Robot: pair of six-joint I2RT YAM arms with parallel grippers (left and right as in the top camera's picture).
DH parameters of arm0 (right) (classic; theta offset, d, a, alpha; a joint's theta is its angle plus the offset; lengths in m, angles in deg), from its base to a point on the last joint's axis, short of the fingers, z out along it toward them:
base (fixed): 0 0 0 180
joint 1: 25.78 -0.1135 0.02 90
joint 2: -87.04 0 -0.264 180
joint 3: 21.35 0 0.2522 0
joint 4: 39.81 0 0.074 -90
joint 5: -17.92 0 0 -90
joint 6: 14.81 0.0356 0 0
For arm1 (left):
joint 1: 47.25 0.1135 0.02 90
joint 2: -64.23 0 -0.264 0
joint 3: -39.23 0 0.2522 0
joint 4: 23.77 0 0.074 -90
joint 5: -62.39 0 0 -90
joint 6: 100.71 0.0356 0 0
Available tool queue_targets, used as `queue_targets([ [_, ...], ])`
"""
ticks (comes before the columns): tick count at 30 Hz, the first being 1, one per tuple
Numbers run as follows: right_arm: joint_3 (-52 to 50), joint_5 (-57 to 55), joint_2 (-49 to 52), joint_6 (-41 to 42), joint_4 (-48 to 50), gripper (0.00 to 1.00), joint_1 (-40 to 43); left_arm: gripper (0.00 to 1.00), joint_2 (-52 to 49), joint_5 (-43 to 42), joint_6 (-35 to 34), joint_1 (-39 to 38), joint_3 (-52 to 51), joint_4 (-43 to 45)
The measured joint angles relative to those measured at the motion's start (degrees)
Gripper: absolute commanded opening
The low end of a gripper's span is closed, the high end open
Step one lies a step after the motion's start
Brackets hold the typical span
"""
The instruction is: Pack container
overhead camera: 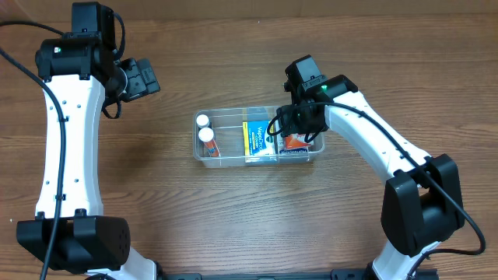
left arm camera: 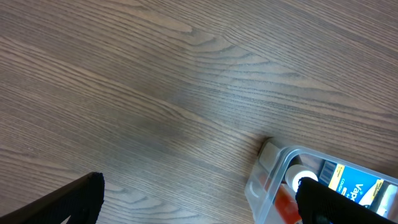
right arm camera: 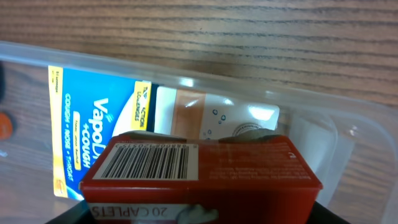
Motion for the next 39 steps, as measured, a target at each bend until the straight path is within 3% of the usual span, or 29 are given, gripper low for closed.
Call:
queue_targets([
  [12,4.74,-5.90,-2.34,1.09,0.00,1.00,0.87,1.00,0.00,-0.02,0.00,0.00,0.00,-0.50],
  [17,8.37,-6.69,-14.40,1.79,4.28,1.00,13.18,1.00,0.00,-0.02,0.00,0.00,0.00,-0.74],
  [21,8.92,-2.75,-15.43,1.14,1.55,1.00,24.28,1.00,0.00,-2.40,3.74,0.00,0.00,0.87],
  [28,8.50,-1.64,-16.09,1.66,-6.23,1.00,28.13,1.00,1.05,-4.50,6.01,-0.28,-0.20,-1.77],
  [34,-5.31,-3.08,-32.87,3.74,-0.46,1.00,28.13,1.00,17.20,0.96,5.49,-8.24,-8.92,1.64],
  [39,-24.11,-5.31,-52.19,2.62,2.47,1.00,28.11,1.00,38.18,5.66,2.40,-15.54,-28.87,11.67],
])
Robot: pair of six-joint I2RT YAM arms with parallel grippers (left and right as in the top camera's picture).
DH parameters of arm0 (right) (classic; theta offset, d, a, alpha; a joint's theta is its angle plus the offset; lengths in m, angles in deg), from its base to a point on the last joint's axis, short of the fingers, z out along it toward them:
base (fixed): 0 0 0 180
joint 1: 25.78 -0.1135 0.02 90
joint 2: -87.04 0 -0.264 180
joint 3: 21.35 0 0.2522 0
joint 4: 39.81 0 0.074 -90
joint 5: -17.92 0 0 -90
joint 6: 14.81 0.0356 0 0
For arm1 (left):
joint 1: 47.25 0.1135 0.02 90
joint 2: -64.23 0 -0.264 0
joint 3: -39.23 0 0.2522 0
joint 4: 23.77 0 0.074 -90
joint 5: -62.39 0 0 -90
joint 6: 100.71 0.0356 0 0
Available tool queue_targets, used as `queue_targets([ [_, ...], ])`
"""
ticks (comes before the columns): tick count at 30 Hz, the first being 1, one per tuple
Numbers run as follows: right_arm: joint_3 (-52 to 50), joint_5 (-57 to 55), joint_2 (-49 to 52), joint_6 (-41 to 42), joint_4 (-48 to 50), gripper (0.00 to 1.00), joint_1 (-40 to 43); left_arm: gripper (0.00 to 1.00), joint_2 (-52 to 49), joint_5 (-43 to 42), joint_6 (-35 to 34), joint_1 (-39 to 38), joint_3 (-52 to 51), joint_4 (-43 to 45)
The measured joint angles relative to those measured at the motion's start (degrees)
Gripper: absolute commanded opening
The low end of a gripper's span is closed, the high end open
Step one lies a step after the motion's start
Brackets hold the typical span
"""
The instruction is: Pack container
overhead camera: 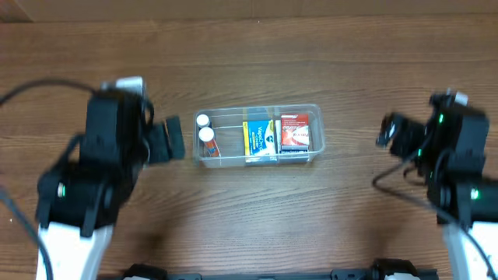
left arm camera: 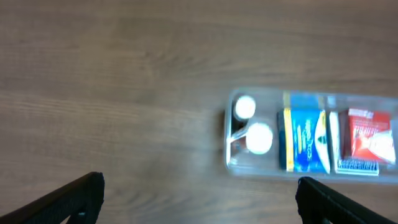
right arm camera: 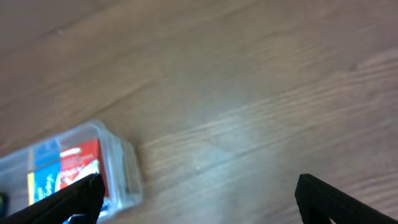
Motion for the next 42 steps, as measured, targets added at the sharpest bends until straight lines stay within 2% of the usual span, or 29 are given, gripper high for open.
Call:
queue_targets([
  [1,-2.51,-0.09,-2.34,-0.15,0.98,1.00,-0.13,1.00,3.50,0.52,-0.87,-0.31,-4.37,3.17],
  [5,-6.10,-0.72,-9.64,-0.74,-0.66,1.00,-2.16,1.00,15.85,2.62,-5.66,-0.31,-18.60,5.38],
  [8,-6.10,-1.18,-10.34,-0.90,-2.32,1.00,-2.32,1.00,18.58,3.37,-7.54,-0.31,-23.82,5.51],
  [13,-6.10,-1.64,-8.35,-1.01,-4.22,1.00,-2.32,1.00,16.63,3.39,-8.61,-0.31,-27.04,4.11],
  [25,-6.10,-1.95,0.37,-1.05,-4.26,1.00,-2.32,1.00,8.72,3.39,-8.76,-0.31,-27.15,4.00],
  [28,-6.27,-1.97,-0.33,-1.03,-4.09,1.00,-3.21,1.00,6.67,3.39,-8.79,-0.31,-27.15,4.00],
  [32,-12.98,-1.18,-10.01,-1.29,5.07,1.00,-5.42,1.00,4.26,3.41,-8.79,-0.31,-27.17,3.96],
  [38,-34.95,4.33,-31.08,-1.68,21.35,1.00,-5.40,1.00,0.96,3.39,-8.79,-0.31,-27.23,3.91],
  [42,-42.62,10.03,-40.59,-6.62,27.87,1.00,-5.40,1.00,-0.15,3.41,-8.79,-0.31,-27.23,4.00],
])
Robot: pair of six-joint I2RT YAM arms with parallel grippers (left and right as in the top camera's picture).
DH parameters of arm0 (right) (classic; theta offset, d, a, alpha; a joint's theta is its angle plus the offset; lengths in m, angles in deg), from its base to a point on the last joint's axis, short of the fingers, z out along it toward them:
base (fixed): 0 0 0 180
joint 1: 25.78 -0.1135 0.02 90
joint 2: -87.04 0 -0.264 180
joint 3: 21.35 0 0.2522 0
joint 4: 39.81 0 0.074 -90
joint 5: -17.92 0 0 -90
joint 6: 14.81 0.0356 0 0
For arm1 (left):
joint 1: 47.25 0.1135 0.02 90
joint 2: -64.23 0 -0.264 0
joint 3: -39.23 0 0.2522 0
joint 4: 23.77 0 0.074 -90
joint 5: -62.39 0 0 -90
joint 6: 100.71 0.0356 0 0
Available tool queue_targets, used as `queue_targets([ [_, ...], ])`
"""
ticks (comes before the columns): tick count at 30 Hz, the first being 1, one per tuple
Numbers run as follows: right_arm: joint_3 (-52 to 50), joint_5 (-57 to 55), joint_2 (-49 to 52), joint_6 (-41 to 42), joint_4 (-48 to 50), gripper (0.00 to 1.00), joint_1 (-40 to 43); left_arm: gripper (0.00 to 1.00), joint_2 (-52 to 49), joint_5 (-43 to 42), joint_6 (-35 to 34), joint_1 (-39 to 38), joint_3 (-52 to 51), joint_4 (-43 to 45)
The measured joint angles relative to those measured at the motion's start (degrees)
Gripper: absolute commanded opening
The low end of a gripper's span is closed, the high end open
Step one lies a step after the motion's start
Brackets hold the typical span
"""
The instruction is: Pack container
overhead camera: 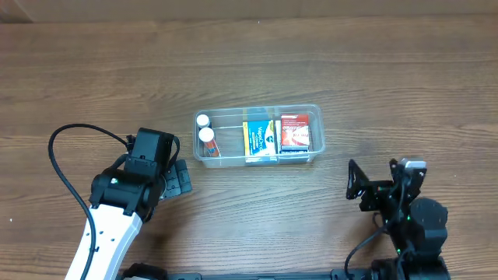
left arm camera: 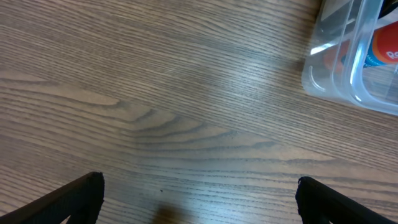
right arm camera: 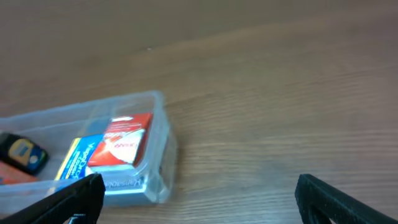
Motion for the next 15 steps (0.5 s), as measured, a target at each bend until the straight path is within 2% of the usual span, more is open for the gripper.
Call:
queue_targets([
  [9,-8.55,1.05,-13.38,-3.32,9.46,1.00,0.00,1.00,-0.20,0.00,0.00,0.00,0.00,0.00],
  [15,-13.27,-4.00,-14.01,-0.28,13.09,1.00,0.00,1.00,-0.20,0.00,0.00,0.00,0.00,0.00],
])
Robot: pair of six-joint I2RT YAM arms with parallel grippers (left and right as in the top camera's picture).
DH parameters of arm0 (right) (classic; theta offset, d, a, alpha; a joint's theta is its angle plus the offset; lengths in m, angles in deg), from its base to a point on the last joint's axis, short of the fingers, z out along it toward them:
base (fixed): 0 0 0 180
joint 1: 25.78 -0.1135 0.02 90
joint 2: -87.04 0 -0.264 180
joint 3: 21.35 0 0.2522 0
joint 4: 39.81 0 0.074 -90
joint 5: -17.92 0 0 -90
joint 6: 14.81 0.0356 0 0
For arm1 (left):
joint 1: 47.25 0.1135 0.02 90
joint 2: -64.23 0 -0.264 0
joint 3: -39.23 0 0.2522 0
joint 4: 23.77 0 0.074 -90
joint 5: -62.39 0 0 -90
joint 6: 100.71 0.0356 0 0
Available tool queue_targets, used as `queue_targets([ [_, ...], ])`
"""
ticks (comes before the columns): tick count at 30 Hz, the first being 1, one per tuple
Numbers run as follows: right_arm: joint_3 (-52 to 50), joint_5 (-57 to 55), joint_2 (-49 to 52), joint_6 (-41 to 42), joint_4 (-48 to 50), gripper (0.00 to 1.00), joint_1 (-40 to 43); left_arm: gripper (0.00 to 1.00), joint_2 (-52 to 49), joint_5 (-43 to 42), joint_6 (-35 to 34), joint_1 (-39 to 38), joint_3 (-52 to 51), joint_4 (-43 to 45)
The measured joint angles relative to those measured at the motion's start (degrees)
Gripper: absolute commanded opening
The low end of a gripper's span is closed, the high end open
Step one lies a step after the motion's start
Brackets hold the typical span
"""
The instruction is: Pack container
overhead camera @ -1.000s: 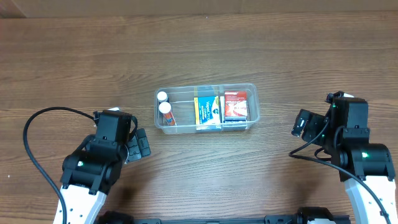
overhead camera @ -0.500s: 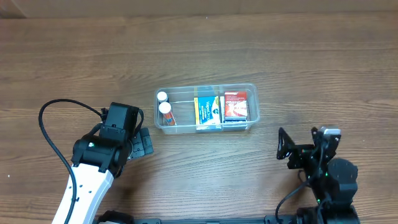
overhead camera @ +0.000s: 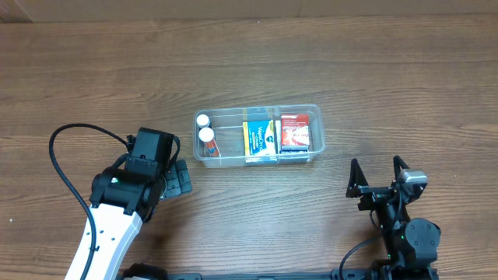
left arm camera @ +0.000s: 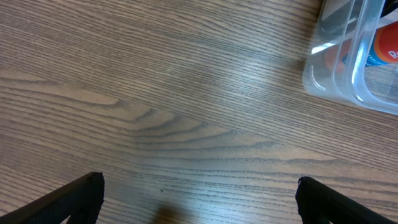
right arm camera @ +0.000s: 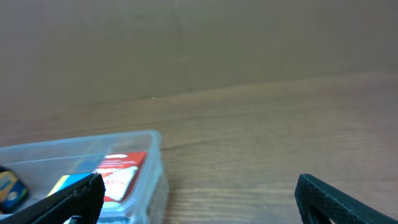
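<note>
A clear plastic container (overhead camera: 318, 132) sits mid-table, holding two white-capped bottles (overhead camera: 206, 134), a blue box (overhead camera: 259, 140) and a red box (overhead camera: 295, 131). My left gripper (overhead camera: 180, 178) is open, low on the table left of the container, whose corner (left arm camera: 348, 68) shows at its view's top right. My right gripper (overhead camera: 377, 180) is open, near the table's front right, looking toward the container (right arm camera: 152, 163) and the red box (right arm camera: 121, 171) from a distance. Neither gripper holds anything.
Bare wooden table (overhead camera: 93, 78) lies all around the container. A brown wall (right arm camera: 199, 43) rises behind the table in the right wrist view.
The right arm has folded back a little further, and its camera has tilted up so more wall shows. The left arm and the container's contents are unchanged.
At first my right gripper held the red box over the container's right end, with the left arm raised at the back left. Then the red box lay in the container and both arms were pulled away. Now both rest low near the front, open.
</note>
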Motion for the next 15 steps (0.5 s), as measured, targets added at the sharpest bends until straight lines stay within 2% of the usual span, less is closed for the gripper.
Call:
queue_targets([
  [15,-0.46,-2.62,0.00,2.10,0.26,1.00,0.00,1.00,0.00,0.00,0.00,0.00,0.00,0.00],
])
